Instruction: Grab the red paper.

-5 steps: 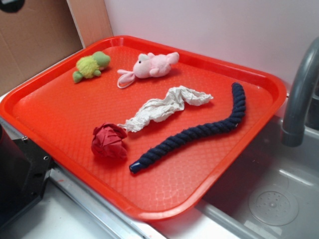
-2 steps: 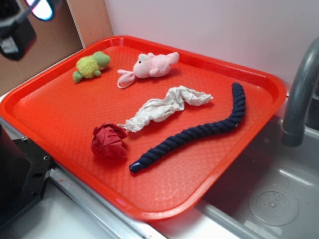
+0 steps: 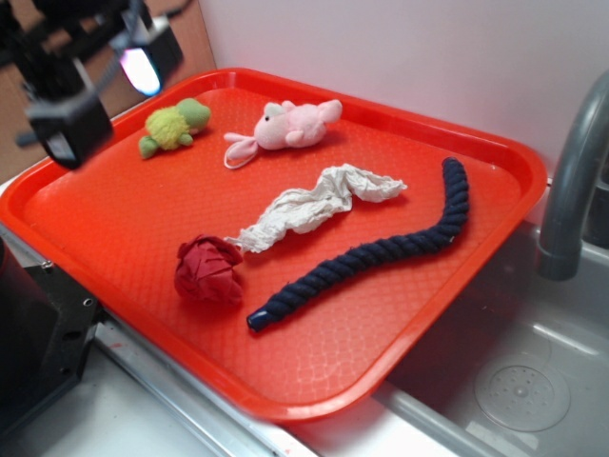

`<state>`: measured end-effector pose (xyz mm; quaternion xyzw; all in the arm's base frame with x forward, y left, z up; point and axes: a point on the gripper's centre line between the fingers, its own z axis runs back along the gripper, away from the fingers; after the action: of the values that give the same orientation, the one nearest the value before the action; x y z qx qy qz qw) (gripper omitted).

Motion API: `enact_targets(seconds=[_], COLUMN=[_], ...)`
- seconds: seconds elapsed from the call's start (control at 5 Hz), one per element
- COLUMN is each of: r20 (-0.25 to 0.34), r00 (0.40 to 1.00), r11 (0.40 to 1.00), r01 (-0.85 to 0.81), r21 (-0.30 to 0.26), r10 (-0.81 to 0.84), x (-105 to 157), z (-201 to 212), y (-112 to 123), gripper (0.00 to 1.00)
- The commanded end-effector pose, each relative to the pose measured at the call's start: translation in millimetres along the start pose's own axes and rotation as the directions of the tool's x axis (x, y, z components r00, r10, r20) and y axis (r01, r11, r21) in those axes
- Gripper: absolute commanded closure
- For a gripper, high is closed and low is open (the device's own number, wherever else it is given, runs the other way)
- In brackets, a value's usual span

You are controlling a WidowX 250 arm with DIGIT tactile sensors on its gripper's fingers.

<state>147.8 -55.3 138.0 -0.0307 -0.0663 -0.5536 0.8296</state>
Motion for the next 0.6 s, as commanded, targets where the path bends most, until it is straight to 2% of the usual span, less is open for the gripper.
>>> enact_targets(seconds=[0.0, 0.2, 0.4], r20=[-0.006, -0.068, -0.053], r00=[0.989, 0.984, 0.979], r11=[0.988, 0.986, 0.980], r01=[0.148, 0.165, 0.192], r21=[-0.042, -0.035, -0.051], r10=[-0.149, -0.167, -0.194], x=[7.4, 6.0, 3.6], z=[-53.1, -78.2, -101.2], y=[-3.0, -0.2, -0.4], gripper=[0.00, 0.00, 0.00])
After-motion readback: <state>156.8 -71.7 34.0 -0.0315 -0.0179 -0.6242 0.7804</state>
